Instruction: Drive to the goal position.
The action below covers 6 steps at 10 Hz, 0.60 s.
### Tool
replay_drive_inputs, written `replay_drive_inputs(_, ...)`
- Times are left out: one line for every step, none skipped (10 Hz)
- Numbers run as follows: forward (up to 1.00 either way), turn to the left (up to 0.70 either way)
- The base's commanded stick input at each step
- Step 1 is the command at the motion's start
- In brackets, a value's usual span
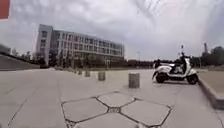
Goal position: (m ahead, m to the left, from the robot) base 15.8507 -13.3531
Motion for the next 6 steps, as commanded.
replay_drive_inputs(0.70,0.00)
replay_drive_inputs(0.70,0.00)
replay_drive_inputs(0.70,0.00)
replay_drive_inputs(0.70,0.00)
replay_drive_inputs(0.70,0.00)
replay_drive_inputs(0.70,0.00)
